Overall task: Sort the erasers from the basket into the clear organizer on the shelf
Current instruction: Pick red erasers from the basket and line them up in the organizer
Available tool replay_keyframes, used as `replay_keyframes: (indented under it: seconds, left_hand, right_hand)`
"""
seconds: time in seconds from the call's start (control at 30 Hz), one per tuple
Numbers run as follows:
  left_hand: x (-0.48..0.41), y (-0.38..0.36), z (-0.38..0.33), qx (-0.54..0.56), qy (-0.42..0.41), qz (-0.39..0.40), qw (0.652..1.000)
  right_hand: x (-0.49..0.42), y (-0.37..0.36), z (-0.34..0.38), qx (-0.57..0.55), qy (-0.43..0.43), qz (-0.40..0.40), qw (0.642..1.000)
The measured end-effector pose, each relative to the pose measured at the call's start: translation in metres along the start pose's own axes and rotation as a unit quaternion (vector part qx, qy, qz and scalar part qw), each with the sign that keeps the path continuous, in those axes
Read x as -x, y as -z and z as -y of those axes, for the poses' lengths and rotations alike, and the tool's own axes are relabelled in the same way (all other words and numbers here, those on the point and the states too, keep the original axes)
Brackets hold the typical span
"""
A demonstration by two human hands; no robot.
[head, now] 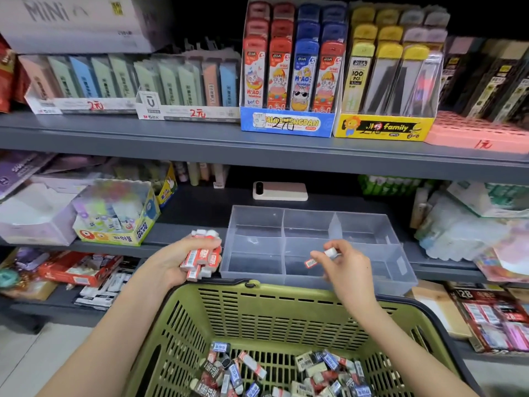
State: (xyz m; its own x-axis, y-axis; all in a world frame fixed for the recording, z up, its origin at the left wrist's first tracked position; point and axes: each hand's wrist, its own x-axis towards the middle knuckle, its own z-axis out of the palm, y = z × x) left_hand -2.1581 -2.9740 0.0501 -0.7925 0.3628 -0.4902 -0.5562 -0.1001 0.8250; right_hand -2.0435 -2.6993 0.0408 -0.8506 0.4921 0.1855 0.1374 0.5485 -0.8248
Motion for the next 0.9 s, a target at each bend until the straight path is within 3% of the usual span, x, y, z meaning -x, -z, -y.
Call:
replay_keyframes:
  seconds: [0.3,0.5,0.63,0.77,0.9]
  left_hand:
    - [0.006,0.003,0.005,-0.018,0.007,0.001,1.000]
    - [-0.001,-0.010,0.008,0.046,-0.017,-0.001,0.999]
    - [-0.006,-0.016,0.010,0.071,-0.051,-0.016,0.996]
    - [-0.008,-0.013,0.012,0.102,-0.065,-0.023,0.992]
    - [-0.009,-0.004,0.014,0.163,-0.054,-0.027,0.985]
  right_hand:
    - [-0.006,-0.010,0.003,0.017,0.009,0.009,1.000]
    - [-0.035,-0.010,0.006,0.056,0.003,0.015,0.998]
    - [-0.045,-0.006,0.017,-0.057,-0.022,0.036,0.997]
    - [-0.057,-0.025,0.050,-0.166,0.016,0.088,0.982]
    - [-0.075,-0.066,0.082,-0.047,0.083,0.143,0.985]
